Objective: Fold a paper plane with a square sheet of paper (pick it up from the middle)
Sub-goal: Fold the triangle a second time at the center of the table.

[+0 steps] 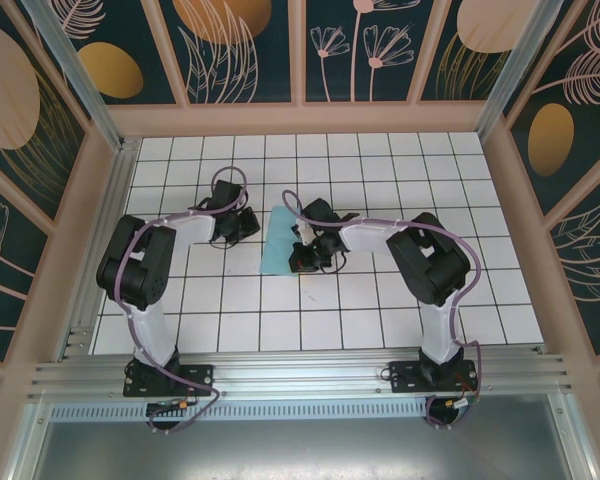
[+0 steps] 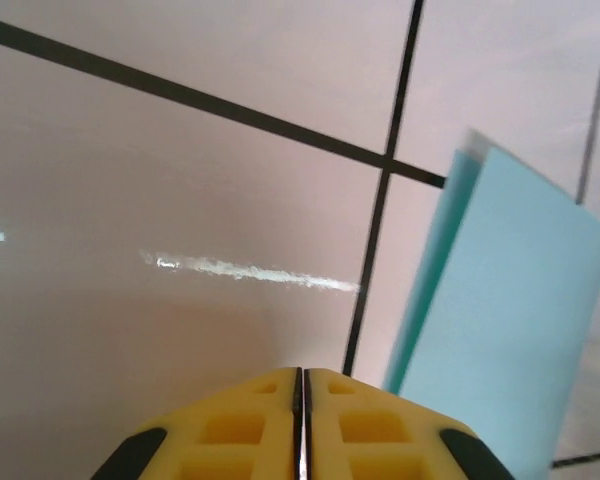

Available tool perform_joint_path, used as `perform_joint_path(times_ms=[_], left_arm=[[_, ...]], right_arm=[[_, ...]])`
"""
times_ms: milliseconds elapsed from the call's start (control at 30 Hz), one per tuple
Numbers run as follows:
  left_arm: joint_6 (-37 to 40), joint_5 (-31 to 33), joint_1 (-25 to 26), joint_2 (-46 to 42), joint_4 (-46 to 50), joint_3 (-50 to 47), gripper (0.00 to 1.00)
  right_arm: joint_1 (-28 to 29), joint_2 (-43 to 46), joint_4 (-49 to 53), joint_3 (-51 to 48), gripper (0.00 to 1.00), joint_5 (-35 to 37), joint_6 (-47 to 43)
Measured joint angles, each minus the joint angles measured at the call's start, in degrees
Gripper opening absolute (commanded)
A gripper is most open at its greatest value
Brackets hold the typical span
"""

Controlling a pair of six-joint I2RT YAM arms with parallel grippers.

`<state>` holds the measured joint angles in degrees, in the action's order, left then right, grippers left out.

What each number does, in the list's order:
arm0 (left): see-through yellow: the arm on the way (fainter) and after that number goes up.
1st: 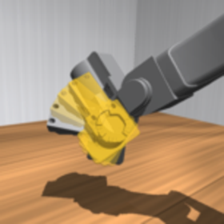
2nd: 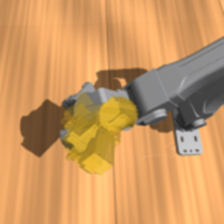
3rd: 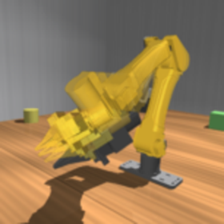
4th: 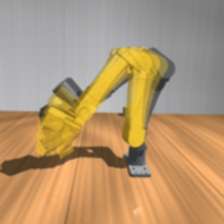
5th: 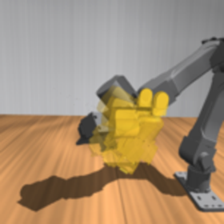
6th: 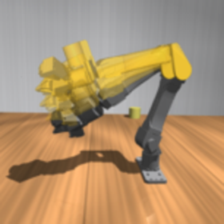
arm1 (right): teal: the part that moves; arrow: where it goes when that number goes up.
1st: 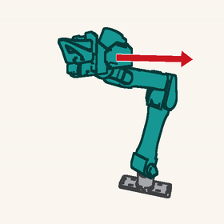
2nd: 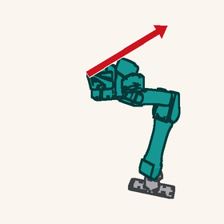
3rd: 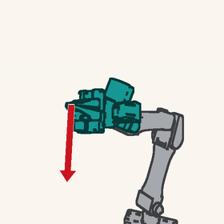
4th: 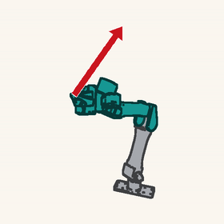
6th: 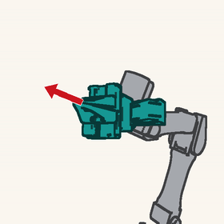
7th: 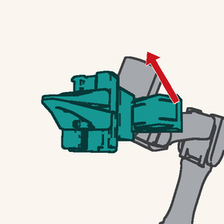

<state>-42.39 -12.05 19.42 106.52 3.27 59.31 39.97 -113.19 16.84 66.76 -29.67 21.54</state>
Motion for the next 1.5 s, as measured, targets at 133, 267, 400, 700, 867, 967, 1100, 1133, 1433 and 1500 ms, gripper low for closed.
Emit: perform_joint_path(times_ms=[133,267,400,700,867,967,1100,1133,1433,1500], left_arm=[[-0.28,-3.45,0.74,-7.54,-2.1,-5.16,0.16],[-1.64,-6.6,4.5,-10.58,-5.25,-8.17,0.15],[-3.78,-8.59,8.35,-8.35,-7.82,-9.16,0.13],[-7.48,-8.22,9.01,-1.22,-9.57,-8.79,0.1],[-8.09,-5.42,9.42,-0.66,-6.97,-6.75,0.09],[-8.31,-5.05,9.55,-0.61,-6.25,-6.45,0.09],[-8.33,-5.07,9.55,-0.59,-6.21,-6.4,0.09],[-8.33,-5.03,9.55,-0.59,-6.21,-6.4,0.09],[-8.33,-4.5,9.51,-0.59,-6.62,-6.4,0.11],[-8.33,-4.74,9.46,-0.59,-6.73,-6.4,0.13]], right_arm=[[0.0,0.0,-0.07,0.0,0.02,-0.13,0.0],[0.0,0.0,-0.11,0.0,0.02,-0.22,0.0],[0.0,0.0,-0.11,0.0,0.02,-0.22,0.0],[0.0,0.0,-0.15,-0.07,0.02,-0.24,-0.02],[0.0,0.52,-0.83,-0.7,0.03,-0.24,-0.07],[0.0,1.73,-1.38,-2.1,0.04,-0.22,-0.2],[0.0,3.56,0.55,-4.07,0.04,-0.17,-0.26],[0.0,4.11,1.01,-4.74,0.03,-0.15,-0.37],[-0.68,9.55,7.54,-7.17,0.06,2.34,-0.81],[-1.64,10.97,7.65,-6.01,0.09,3.72,-0.35]])
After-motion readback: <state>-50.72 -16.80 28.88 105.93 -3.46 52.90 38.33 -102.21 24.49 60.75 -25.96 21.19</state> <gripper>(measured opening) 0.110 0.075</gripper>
